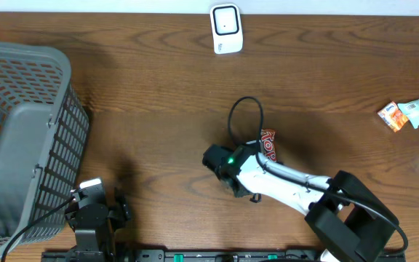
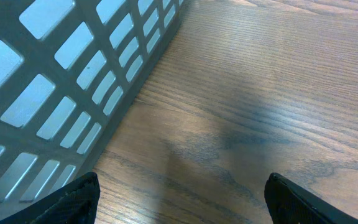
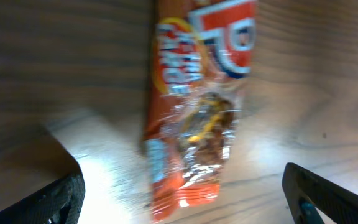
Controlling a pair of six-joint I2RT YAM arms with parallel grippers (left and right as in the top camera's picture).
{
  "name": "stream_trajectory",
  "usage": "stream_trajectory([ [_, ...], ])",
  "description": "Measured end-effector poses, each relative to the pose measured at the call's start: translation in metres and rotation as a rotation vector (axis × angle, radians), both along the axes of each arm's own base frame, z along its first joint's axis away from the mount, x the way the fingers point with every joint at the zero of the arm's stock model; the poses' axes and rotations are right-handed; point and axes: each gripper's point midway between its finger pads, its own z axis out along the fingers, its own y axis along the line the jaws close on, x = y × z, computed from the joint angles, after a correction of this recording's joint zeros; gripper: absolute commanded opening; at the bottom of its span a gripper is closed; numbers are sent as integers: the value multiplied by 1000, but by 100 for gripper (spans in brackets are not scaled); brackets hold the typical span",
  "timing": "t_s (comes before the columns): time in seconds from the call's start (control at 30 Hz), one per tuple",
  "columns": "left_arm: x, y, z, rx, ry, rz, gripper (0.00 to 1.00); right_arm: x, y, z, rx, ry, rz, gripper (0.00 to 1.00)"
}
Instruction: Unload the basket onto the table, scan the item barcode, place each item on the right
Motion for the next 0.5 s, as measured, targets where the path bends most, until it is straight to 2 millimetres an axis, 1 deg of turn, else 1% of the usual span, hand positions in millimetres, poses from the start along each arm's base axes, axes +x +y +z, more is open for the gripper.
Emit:
stream_trajectory([
  [0.07,0,0,0,0,0,0,85,2,-9,0,-12,8,-33,89],
  [0.1,0,0,0,0,0,0,85,3,-13,-1,-19,11,-50,82],
  [0.13,0,0,0,0,0,0,85,3,-19,-2,-28,20,-66,71],
  [0.17,0,0,0,0,0,0,85,4,-24,-2,-36,24,-87,51],
  [0.2,0,0,0,0,0,1,85,3,-27,-5,-37,32,-104,35],
  [0.23,0,0,0,0,1,0,85,2,-32,-7,-42,45,-116,21],
  [0.27,0,0,0,0,0,0,85,1,-35,-10,-49,55,-124,16],
  [0.3,0,0,0,0,0,0,85,-1,-39,-13,-57,69,-134,5],
  [0.33,0,0,0,0,0,0,85,-1,-41,-16,-63,77,-139,1],
  [0.4,0,0,0,0,0,0,85,-2,-43,-20,-61,84,-147,1],
  [0.5,0,0,0,0,0,0,85,1,-41,-20,-54,78,-142,1],
])
